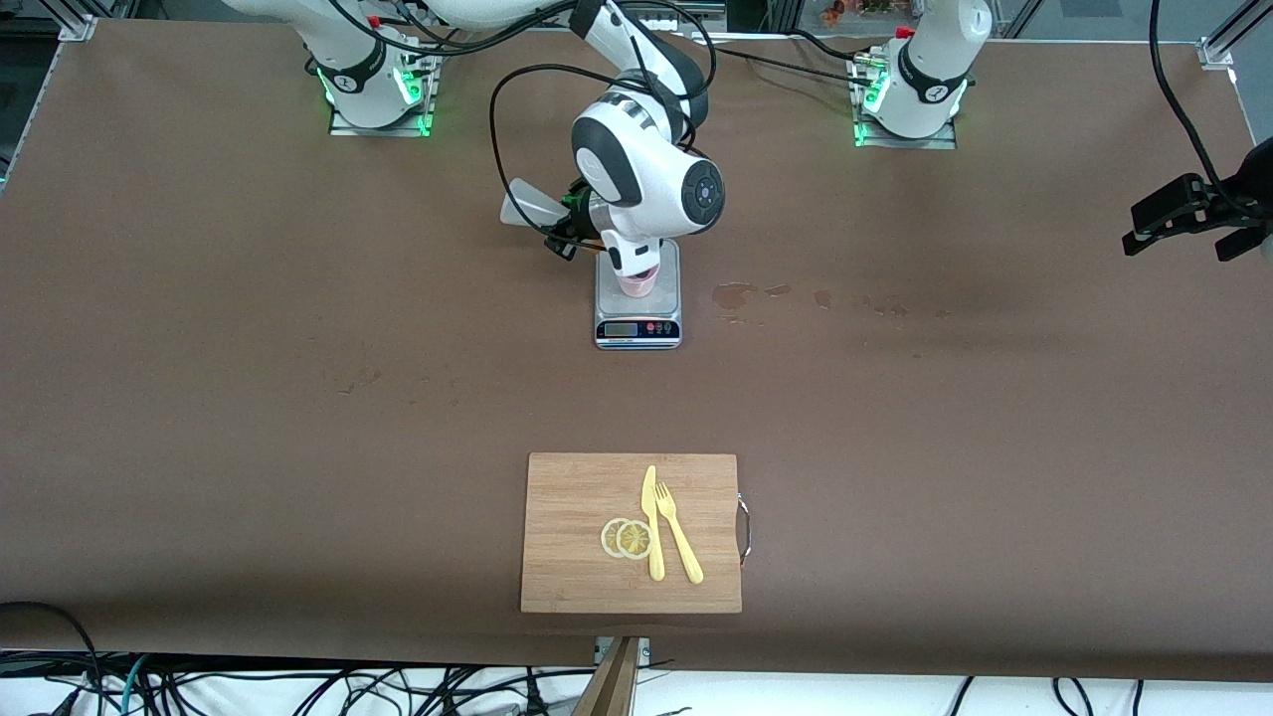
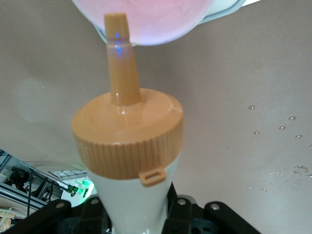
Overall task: Add sauce to pink cup with both arms
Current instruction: 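Tilt the bottle nozzle into the pink cup with the right gripper, then carry the sauce bottle back to its spot with the right gripper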
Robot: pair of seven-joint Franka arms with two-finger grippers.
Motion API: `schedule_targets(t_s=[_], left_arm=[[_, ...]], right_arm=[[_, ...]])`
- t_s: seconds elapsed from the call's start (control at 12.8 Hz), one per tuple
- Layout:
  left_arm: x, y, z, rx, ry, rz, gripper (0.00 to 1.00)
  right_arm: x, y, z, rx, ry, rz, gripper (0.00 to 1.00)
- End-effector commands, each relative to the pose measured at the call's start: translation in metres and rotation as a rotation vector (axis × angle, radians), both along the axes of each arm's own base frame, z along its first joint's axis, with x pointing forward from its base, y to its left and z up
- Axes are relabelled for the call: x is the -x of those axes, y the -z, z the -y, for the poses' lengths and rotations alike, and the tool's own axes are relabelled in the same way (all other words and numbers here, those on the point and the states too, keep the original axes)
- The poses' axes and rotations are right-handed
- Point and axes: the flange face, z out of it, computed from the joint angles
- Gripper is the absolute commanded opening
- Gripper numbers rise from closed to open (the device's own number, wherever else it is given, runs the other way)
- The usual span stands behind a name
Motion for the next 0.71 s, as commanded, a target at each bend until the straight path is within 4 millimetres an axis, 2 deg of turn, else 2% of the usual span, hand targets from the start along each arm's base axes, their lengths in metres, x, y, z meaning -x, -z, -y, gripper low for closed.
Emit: schedule_targets(t_s=[0.0, 0.31, 0.63], left_arm=[[0.0033, -0.0084, -0.0033, 0.012, 0.002, 0.001, 1.0], [0.0032, -0.0084, -0.0008, 0.012, 0.005, 0.001, 1.0], [0.0033, -0.0083, 0.0001, 0.012, 0.006, 0.0, 1.0]], right_arm=[[-0.0025, -0.0091, -0.0032, 0.016, -0.006, 0.007, 0.13], [-0.0017, -0.0091, -0.0038, 0.016, -0.007, 0.007, 0.12], [-0.0092, -0.0154, 0.0024, 0.003, 0.006, 0.007, 0.25]])
